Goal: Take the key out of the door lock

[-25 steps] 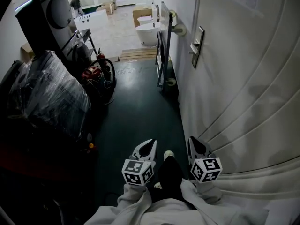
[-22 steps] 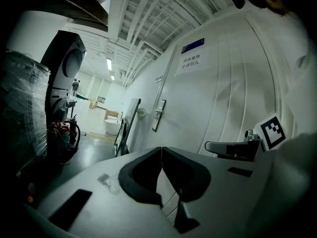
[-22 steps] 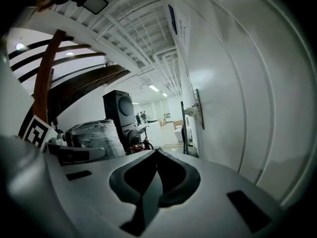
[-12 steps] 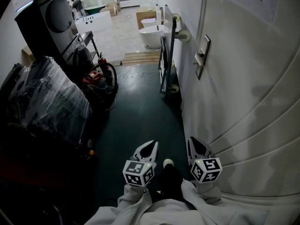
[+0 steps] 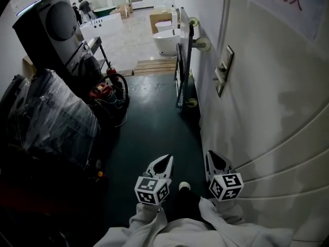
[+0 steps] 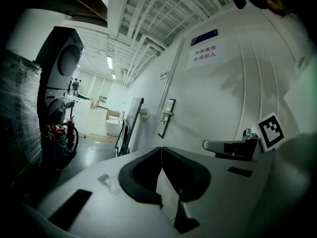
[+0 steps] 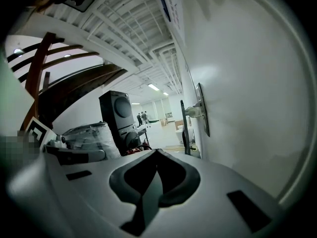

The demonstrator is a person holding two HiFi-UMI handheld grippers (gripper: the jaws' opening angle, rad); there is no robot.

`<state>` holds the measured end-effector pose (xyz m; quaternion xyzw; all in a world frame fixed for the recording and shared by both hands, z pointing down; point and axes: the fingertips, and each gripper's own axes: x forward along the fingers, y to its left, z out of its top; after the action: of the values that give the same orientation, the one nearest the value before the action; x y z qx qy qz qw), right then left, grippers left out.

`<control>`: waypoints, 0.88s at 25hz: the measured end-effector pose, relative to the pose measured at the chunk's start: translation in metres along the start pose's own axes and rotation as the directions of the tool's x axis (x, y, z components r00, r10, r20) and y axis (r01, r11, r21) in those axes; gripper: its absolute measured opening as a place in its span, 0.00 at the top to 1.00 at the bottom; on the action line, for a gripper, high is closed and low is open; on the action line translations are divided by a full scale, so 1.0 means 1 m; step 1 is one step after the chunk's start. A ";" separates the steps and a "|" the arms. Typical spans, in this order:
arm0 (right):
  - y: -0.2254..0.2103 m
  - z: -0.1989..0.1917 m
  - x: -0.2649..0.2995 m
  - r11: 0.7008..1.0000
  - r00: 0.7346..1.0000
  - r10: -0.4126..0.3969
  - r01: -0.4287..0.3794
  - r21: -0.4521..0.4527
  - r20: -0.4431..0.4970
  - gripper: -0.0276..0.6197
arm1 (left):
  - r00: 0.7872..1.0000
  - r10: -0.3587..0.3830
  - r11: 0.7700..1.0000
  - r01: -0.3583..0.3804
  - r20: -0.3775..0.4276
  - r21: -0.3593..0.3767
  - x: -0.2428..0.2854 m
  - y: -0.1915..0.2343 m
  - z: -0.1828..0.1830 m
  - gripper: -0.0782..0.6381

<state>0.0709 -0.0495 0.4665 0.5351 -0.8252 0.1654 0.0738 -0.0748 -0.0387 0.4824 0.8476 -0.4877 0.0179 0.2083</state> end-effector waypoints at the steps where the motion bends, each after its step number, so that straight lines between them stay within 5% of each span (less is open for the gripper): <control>1: -0.002 0.003 0.006 1.000 1.000 0.004 -0.003 -0.002 0.001 0.88 | 1.000 0.003 1.000 -0.003 0.003 -0.001 0.005 0.003 0.003 0.87; 22: -0.091 0.045 0.118 1.000 1.000 -0.001 0.001 -0.007 0.011 0.88 | 1.000 0.006 1.000 -0.005 0.015 -0.024 0.146 0.041 0.036 0.87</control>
<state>0.1063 -0.2006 0.4772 0.5360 -0.8260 0.1594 0.0711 -0.0390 -0.1896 0.4977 0.8438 -0.4918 0.0064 0.2146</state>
